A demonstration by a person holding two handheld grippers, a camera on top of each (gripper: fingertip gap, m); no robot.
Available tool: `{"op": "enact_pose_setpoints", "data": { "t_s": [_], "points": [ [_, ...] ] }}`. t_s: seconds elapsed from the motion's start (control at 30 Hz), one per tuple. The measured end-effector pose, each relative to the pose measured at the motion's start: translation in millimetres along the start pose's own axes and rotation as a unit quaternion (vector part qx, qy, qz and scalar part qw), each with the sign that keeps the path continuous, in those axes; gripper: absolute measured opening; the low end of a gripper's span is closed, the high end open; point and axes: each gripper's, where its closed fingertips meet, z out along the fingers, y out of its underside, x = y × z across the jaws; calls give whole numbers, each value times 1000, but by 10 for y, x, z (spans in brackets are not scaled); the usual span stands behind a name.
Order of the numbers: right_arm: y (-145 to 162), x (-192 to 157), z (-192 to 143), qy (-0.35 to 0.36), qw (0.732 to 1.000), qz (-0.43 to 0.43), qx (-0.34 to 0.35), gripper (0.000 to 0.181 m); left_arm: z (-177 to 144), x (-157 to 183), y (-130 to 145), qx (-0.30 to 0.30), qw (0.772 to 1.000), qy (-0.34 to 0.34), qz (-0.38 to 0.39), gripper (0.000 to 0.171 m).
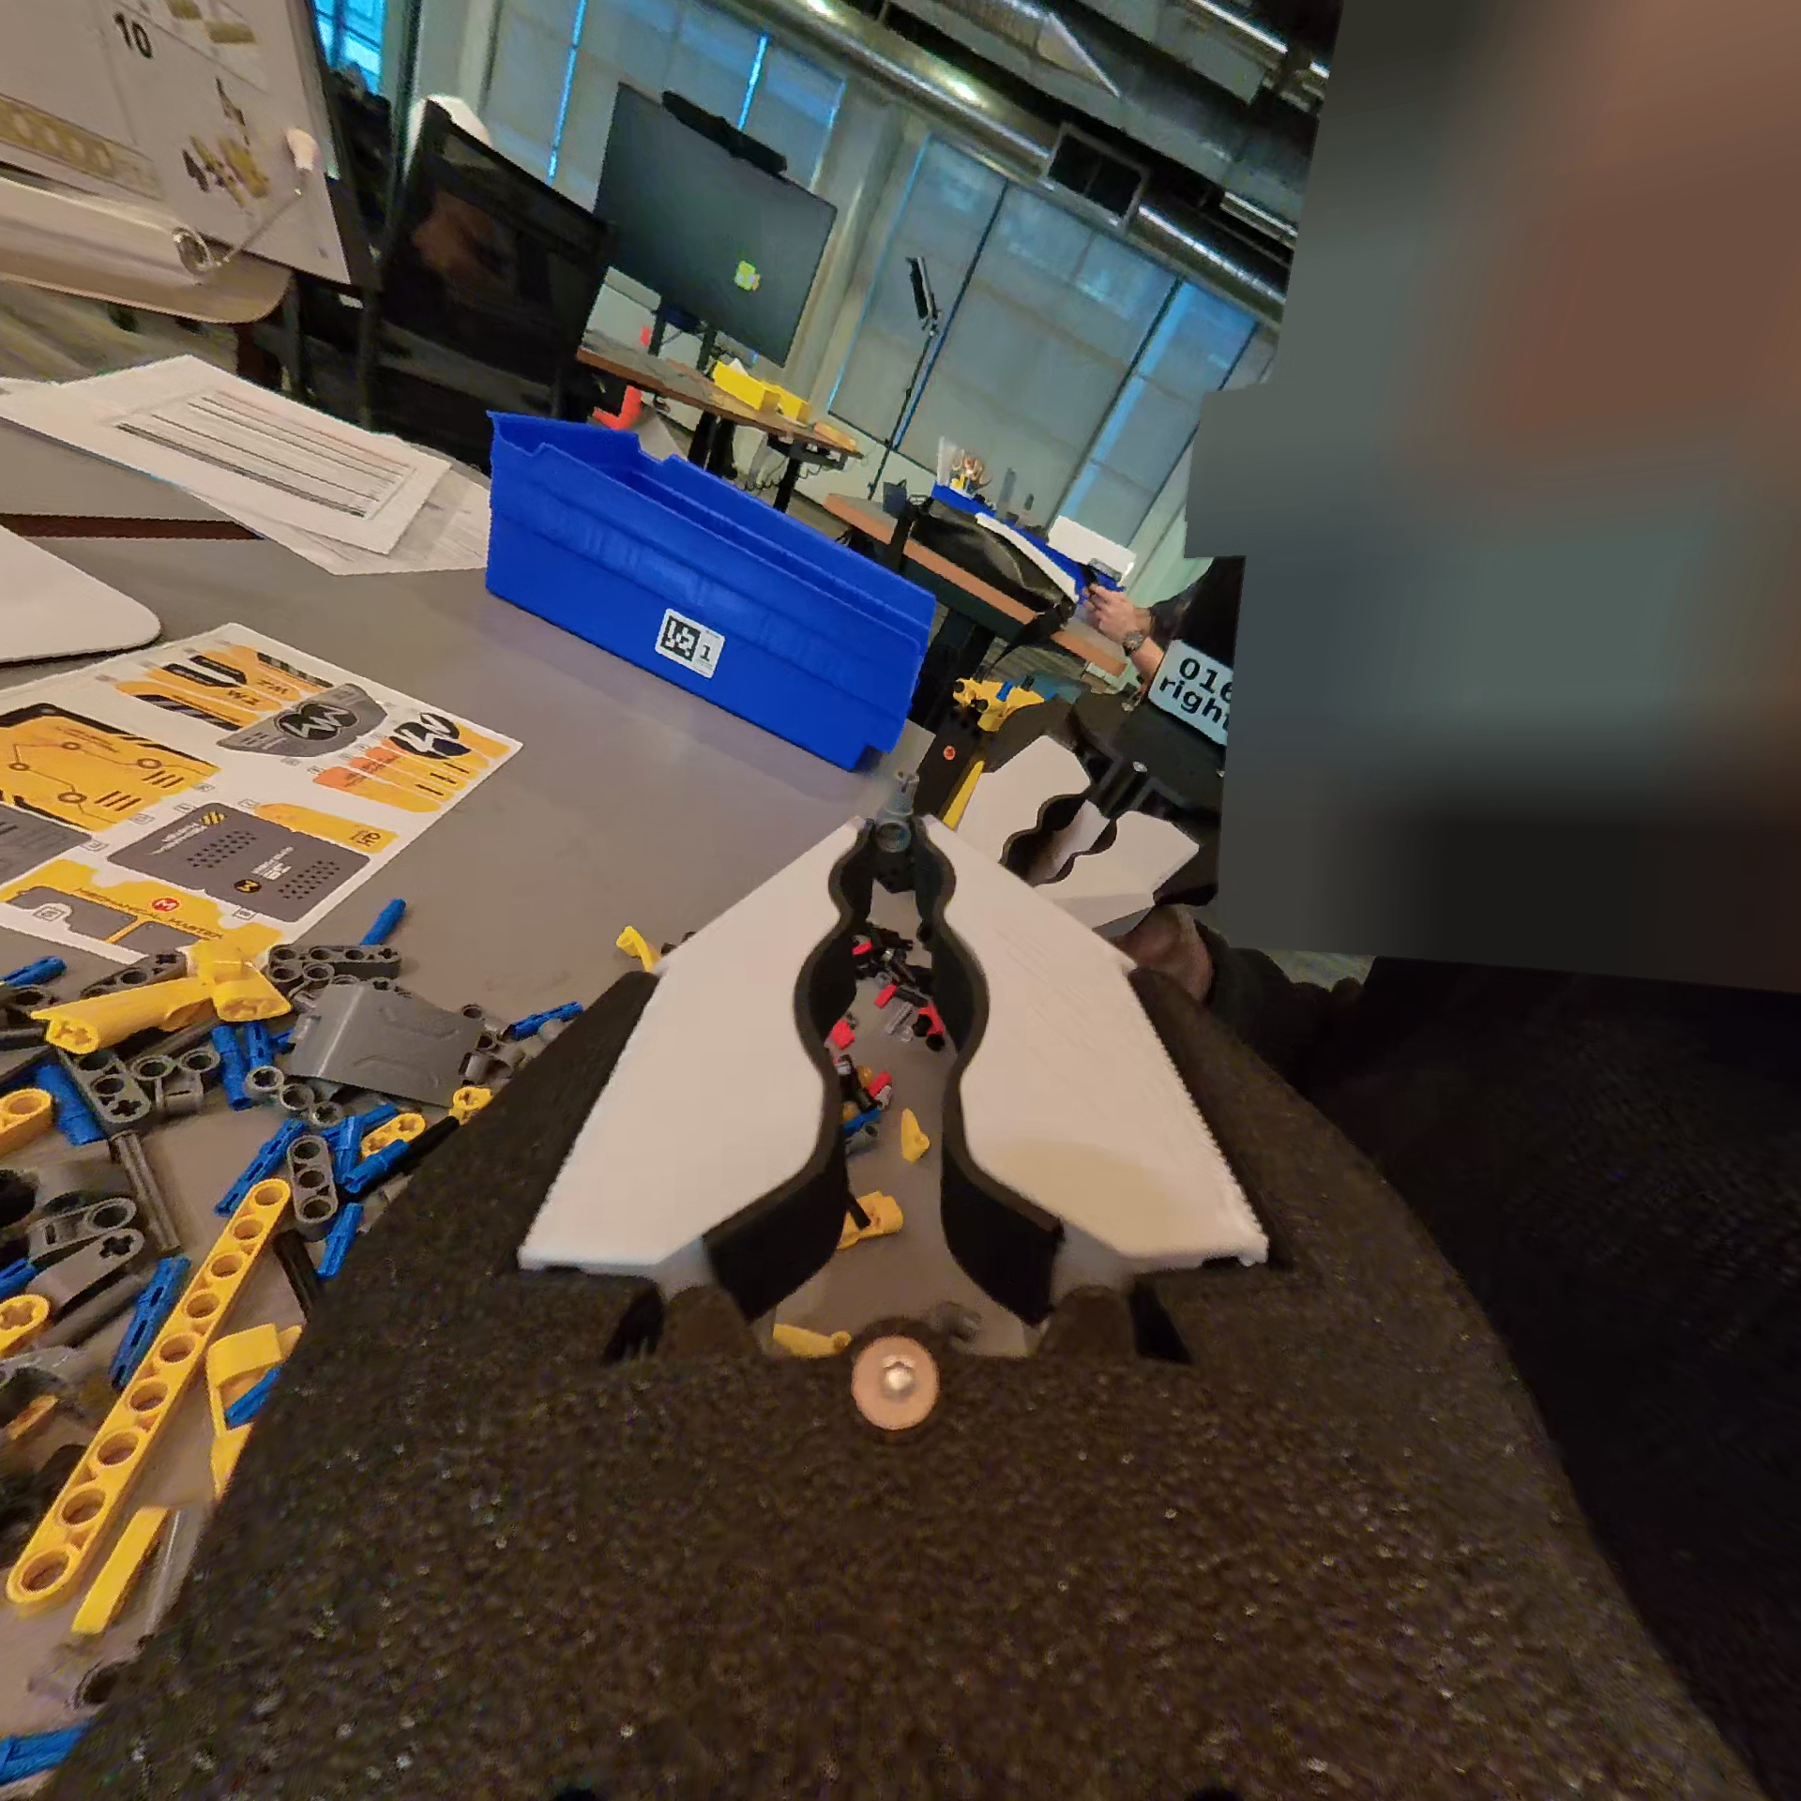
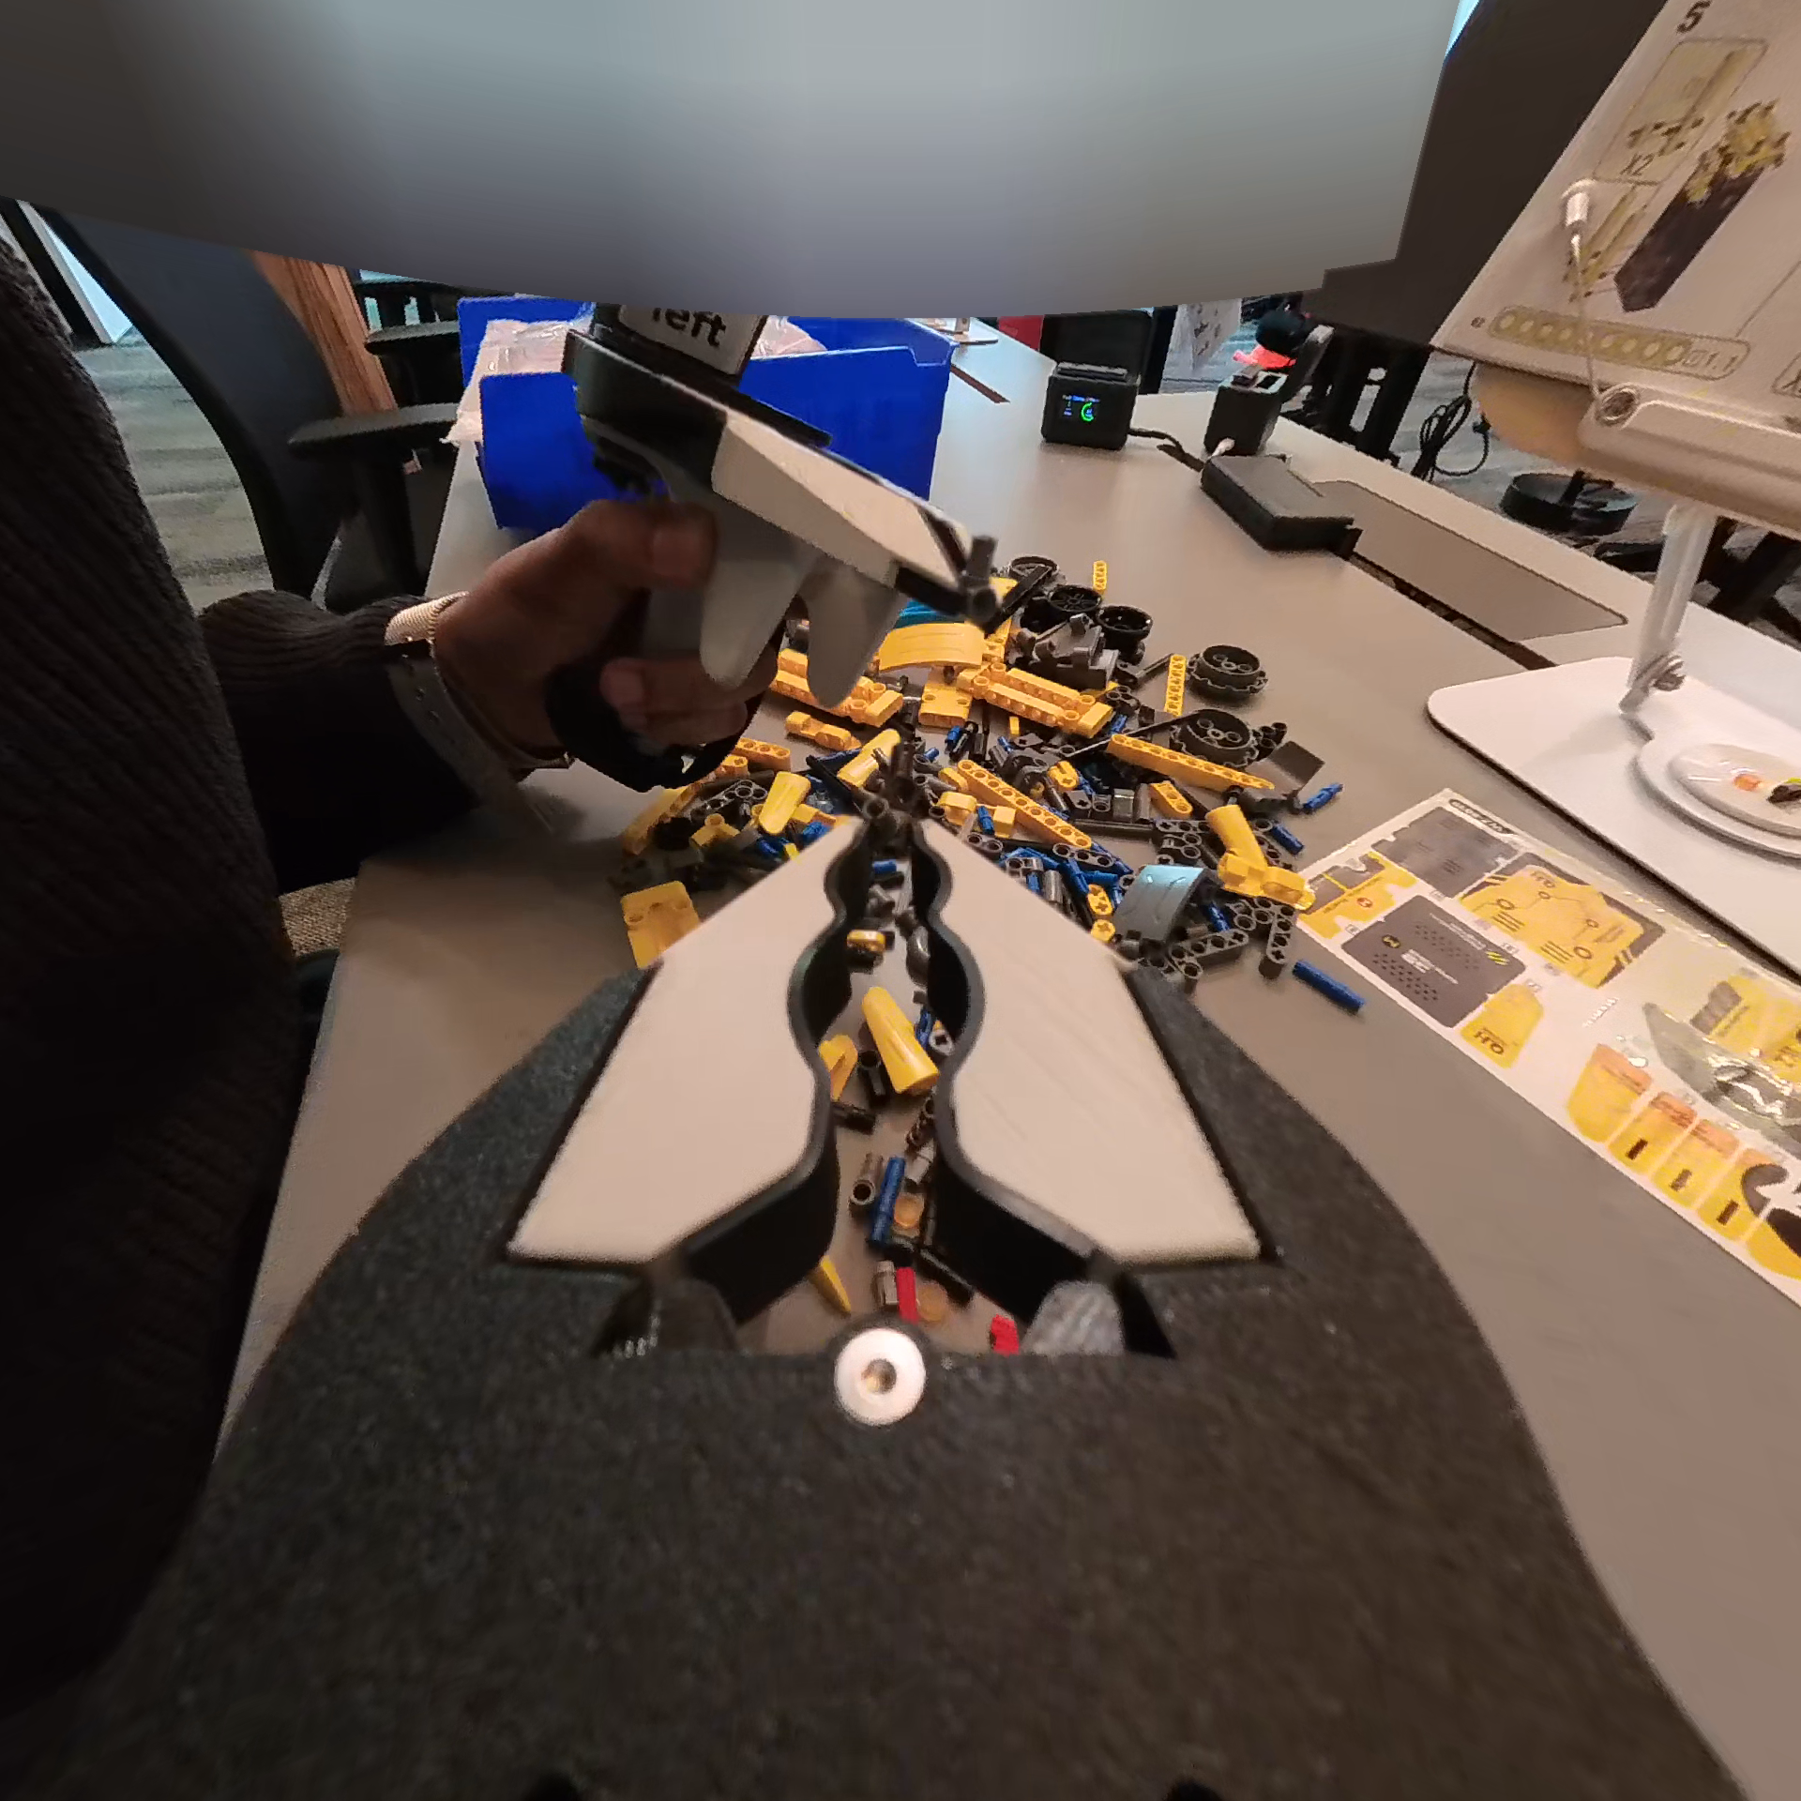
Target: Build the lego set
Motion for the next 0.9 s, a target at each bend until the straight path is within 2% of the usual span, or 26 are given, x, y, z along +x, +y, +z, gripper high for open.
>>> {"op": "enact_pose_setpoints", "data": {
  "t_s": [0.3, 0.9],
  "points": [
    [-91, -64, -35, -30, 999, 28, 29, 7, 9, 15, 5, 1, 1000, 10, -10, 6],
    [-114, -35, -71, -25, 999, 31, 37, 7, 18, 2, 15, 0, 1000, 12, -17, 6]
  ]
}}
